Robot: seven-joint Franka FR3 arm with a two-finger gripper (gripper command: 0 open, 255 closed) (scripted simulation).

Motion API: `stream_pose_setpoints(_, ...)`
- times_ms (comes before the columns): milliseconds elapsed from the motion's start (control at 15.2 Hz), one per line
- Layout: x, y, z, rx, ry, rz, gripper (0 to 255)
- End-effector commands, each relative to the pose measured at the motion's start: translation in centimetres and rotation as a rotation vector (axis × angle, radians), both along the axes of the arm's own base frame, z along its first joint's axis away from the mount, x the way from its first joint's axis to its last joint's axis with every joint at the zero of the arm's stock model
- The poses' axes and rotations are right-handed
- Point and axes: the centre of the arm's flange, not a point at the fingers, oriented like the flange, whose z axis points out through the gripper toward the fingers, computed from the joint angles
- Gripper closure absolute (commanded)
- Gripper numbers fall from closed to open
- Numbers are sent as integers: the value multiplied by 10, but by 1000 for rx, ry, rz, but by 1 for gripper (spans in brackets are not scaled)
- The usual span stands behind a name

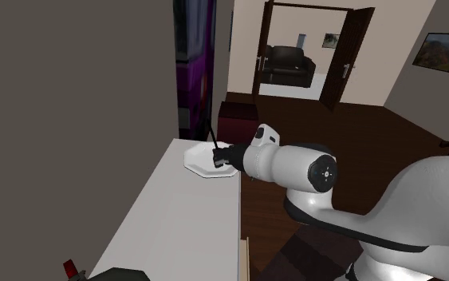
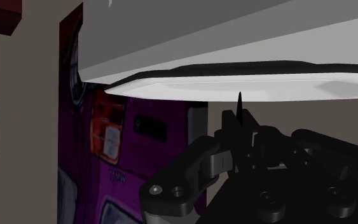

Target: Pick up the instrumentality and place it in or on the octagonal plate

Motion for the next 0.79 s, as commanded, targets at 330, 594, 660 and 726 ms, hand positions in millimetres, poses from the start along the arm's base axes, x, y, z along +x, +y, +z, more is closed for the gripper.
stream_pose_setpoints(330,0,0,0,0,0,0,0)
stream_pose_setpoints(594,-36,4,15,0,0,0,0)
stream_pose_setpoints(660,-46,5,19,0,0,0,0)
stream_pose_setpoints(726,-46,5,19,0,0,0,0)
